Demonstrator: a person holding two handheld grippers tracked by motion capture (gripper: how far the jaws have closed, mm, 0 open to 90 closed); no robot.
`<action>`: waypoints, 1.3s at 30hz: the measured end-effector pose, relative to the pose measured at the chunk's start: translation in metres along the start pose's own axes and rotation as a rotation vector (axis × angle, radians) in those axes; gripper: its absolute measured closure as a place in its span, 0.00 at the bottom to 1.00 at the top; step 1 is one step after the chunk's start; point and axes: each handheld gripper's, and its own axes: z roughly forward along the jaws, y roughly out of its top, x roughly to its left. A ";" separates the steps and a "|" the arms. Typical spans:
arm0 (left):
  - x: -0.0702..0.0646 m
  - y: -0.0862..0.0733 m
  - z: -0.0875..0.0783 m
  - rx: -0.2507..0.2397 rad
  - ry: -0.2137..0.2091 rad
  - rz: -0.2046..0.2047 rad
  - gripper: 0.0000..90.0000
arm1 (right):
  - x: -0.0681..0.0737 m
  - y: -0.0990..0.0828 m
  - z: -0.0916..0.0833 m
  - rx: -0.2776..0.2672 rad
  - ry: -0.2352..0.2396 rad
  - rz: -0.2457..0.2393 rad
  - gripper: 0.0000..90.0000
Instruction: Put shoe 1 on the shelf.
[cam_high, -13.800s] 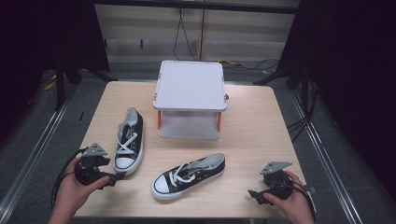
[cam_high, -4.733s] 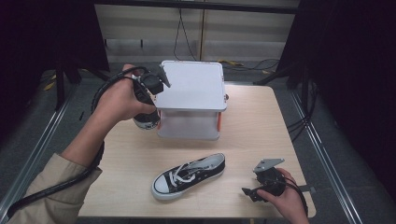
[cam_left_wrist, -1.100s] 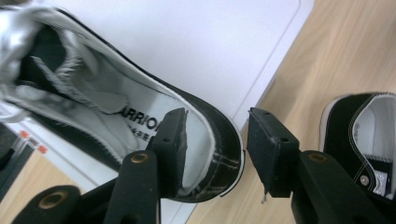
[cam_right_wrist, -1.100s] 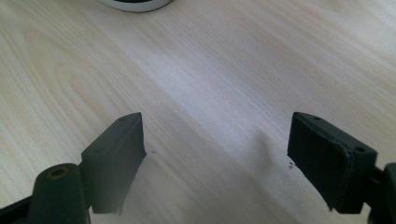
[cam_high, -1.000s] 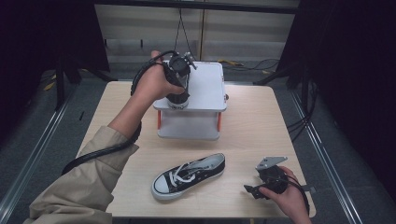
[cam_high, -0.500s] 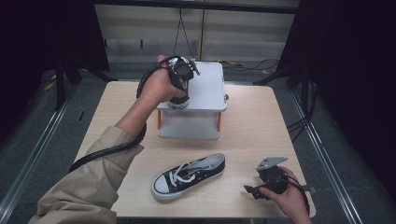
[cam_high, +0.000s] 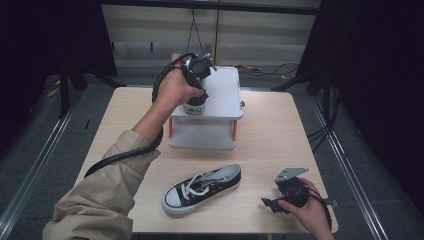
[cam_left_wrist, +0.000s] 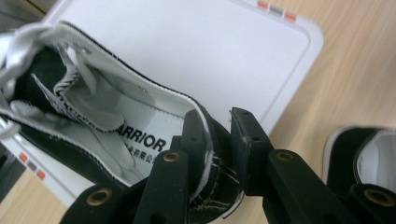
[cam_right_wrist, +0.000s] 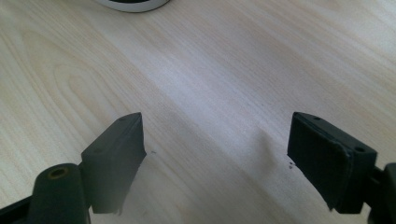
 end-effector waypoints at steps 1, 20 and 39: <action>0.001 0.000 0.001 -0.014 0.002 -0.007 0.85 | 0.000 0.000 0.000 0.004 0.000 -0.002 0.20; -0.001 -0.018 0.002 -0.036 0.029 -0.043 0.80 | 0.007 0.004 0.003 0.010 0.004 -0.020 0.20; -0.013 -0.029 -0.039 -0.092 0.026 -0.145 0.44 | 0.016 0.009 -0.002 -0.002 0.009 -0.034 0.20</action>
